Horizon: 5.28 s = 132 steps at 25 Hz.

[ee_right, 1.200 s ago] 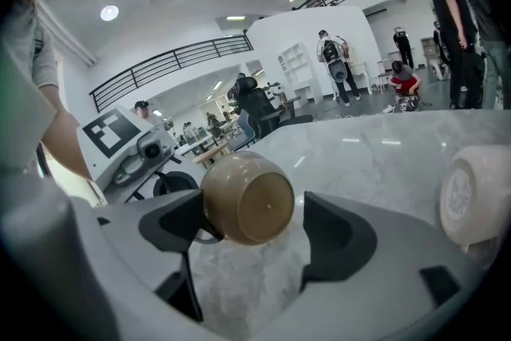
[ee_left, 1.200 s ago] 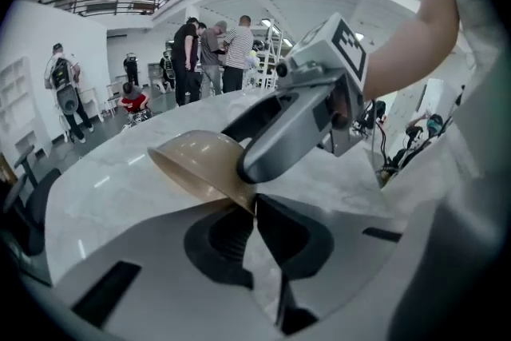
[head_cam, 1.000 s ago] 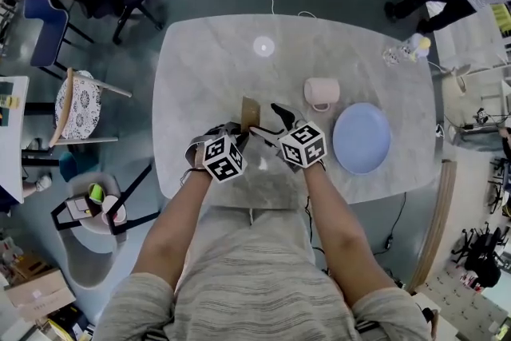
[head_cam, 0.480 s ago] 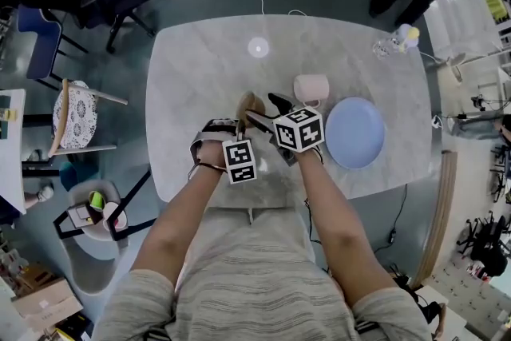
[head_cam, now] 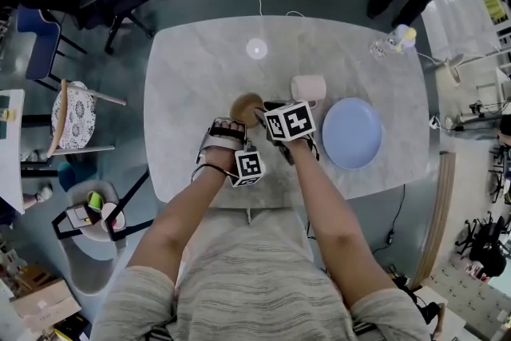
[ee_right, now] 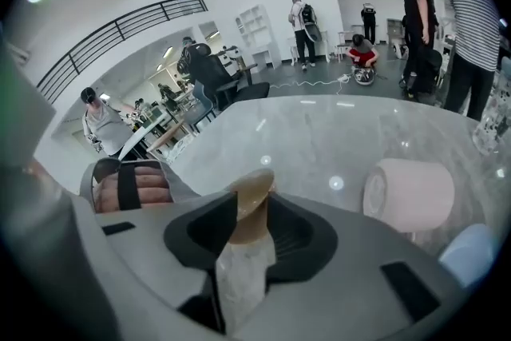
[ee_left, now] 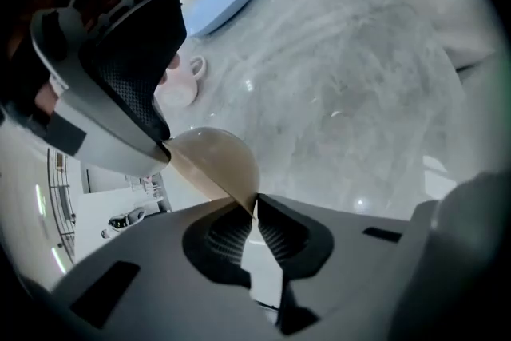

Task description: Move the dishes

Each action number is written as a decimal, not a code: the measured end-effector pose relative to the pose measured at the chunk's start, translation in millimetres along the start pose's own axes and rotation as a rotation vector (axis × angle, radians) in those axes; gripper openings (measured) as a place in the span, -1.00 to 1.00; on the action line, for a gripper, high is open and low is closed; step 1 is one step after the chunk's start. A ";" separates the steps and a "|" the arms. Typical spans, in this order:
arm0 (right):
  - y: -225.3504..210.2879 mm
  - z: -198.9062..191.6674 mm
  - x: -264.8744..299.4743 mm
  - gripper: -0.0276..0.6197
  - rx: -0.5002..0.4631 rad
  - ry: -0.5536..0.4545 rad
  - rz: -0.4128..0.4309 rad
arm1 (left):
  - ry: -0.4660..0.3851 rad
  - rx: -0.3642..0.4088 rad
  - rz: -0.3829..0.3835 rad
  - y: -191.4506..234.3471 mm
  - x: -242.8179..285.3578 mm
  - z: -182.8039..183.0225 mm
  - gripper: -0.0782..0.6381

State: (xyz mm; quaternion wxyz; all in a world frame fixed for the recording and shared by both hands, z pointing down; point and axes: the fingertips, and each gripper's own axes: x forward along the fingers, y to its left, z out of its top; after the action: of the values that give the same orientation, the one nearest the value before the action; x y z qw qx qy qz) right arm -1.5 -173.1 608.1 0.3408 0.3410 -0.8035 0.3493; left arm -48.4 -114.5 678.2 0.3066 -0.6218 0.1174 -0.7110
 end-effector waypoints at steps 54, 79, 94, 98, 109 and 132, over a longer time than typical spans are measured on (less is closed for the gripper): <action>-67.8 -85.9 -29.1 -0.53 0.312 -0.111 0.050 | -0.837 -1.436 -0.512 43.2 -89.6 94.0 -0.70; -132.9 -87.1 -11.8 -0.55 -0.628 0.271 -0.350 | -0.797 -1.639 -0.489 54.3 -78.3 83.7 -0.70; -150.8 -91.8 0.8 -0.71 -0.855 0.351 -0.455 | -0.785 -1.671 -0.499 52.3 -75.5 78.9 -0.70; -153.9 -90.6 -0.4 -0.80 -0.873 0.356 -0.473 | -0.789 -1.672 -0.500 53.1 -75.3 80.7 -0.70; -136.6 -85.8 -9.5 -0.81 -0.712 0.339 -0.358 | -0.804 -1.685 -0.504 58.2 -75.1 77.9 -0.70; -94.0 -38.5 -68.7 -0.83 0.390 0.168 0.302 | -0.844 -1.613 -0.511 82.5 -79.7 91.1 -0.70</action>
State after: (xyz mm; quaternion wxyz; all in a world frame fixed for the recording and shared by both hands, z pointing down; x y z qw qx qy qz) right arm 121.1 -170.5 605.2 0.2781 0.2462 -0.7315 0.5718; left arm 65.8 -113.3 586.4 -0.3638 -0.8591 0.3134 -0.1774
